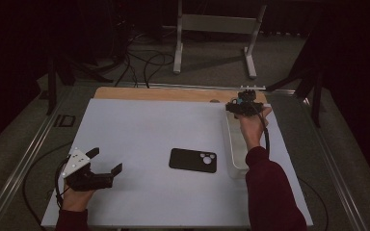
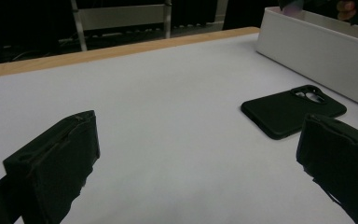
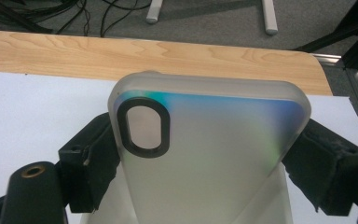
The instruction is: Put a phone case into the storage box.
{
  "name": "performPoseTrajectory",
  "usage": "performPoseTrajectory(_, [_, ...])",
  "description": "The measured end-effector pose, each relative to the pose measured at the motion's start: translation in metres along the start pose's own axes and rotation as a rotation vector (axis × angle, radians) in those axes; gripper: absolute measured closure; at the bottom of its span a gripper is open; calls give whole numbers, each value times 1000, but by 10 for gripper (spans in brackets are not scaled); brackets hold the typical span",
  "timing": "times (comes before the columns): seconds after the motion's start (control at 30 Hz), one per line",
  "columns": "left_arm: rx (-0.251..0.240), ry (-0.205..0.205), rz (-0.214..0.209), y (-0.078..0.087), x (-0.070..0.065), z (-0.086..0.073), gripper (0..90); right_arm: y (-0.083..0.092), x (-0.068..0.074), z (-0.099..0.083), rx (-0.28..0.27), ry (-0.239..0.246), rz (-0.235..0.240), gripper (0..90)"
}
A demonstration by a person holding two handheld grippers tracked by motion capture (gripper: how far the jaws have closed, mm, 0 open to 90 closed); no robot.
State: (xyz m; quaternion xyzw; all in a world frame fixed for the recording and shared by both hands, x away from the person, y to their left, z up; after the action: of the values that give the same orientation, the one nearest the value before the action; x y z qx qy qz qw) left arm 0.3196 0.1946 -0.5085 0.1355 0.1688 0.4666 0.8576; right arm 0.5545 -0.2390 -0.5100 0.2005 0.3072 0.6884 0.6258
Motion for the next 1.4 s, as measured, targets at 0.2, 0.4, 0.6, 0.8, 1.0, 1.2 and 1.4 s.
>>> performPoseTrajectory(0.2, [-2,4,-13,1,-2,1,0,0,0,3,-38,-3,-1,115])
performPoseTrajectory(0.4, [-5,6,-15,1,-2,1,0,7,1,11,-90,-1,-12,82])
performPoseTrajectory(0.6, [-7,5,-11,1,-2,1,0,12,2,12,-105,4,-5,81])
performPoseTrajectory(0.8, [-5,6,-7,1,-2,1,0,18,3,8,-99,4,15,82])
performPoseTrajectory(1.0, [-5,2,-7,0,-3,1,0,25,5,0,-97,4,58,84])
performPoseTrajectory(1.2, [-3,3,-9,-1,-3,0,0,36,15,-5,-107,43,118,86])
performPoseTrajectory(1.4, [3,-3,-8,-2,-4,-1,0,54,33,-6,-146,83,199,87])
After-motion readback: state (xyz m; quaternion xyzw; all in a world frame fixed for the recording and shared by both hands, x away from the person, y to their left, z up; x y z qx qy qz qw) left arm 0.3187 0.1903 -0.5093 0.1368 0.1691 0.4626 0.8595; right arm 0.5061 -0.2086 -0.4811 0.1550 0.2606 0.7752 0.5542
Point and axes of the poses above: each handheld gripper's, and its own axes: y roughly backward along the jaws, z roughly out of its top, x roughly to its left, the point moved 10 cm from there along -y, roughly forward along the jaws, and after that the axes turned 5 degrees about y, right-handed, at the moved point
